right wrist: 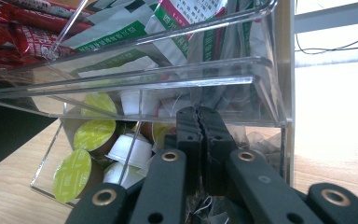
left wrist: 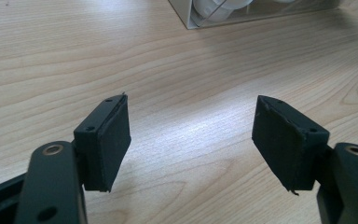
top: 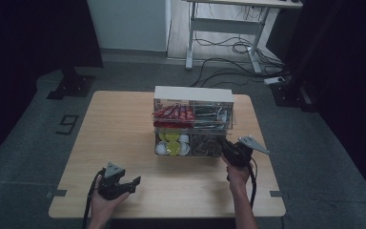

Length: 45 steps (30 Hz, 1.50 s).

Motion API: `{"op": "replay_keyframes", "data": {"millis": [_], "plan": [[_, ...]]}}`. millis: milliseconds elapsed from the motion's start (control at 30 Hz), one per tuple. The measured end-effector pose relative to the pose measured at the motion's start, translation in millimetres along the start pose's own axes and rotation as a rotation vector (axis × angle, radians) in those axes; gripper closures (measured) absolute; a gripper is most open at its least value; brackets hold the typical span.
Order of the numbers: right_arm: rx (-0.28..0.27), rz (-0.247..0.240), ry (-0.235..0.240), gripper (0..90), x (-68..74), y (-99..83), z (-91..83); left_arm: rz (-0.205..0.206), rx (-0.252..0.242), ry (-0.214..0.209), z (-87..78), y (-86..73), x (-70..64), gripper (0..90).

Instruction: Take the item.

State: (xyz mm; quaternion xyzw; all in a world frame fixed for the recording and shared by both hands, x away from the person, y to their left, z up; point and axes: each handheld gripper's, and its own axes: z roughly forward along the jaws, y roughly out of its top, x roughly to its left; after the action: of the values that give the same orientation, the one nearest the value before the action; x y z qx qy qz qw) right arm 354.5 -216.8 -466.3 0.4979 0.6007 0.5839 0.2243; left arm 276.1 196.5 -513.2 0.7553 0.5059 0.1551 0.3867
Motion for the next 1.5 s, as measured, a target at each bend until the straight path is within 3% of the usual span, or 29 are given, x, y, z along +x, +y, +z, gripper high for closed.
{"op": "replay_keyframes", "data": {"millis": [300, 800, 1500], "plan": [[-0.002, -0.005, 0.011, 87.0, 0.7, 0.8, -0.6, 0.025, 0.007, 0.014, 7.4, 7.7, -11.9, 28.5], [0.000, 0.008, 0.040, 87.0, -1.2, 2.5, -2.2, 0.058, -0.024, 0.027, 15.8, 48.2, -34.1, 28.8], [-0.005, 0.011, 0.036, 86.9, -1.8, 2.1, -4.2, 0.093, -0.035, 0.004, 30.7, 70.1, -53.1, 29.9]]}}
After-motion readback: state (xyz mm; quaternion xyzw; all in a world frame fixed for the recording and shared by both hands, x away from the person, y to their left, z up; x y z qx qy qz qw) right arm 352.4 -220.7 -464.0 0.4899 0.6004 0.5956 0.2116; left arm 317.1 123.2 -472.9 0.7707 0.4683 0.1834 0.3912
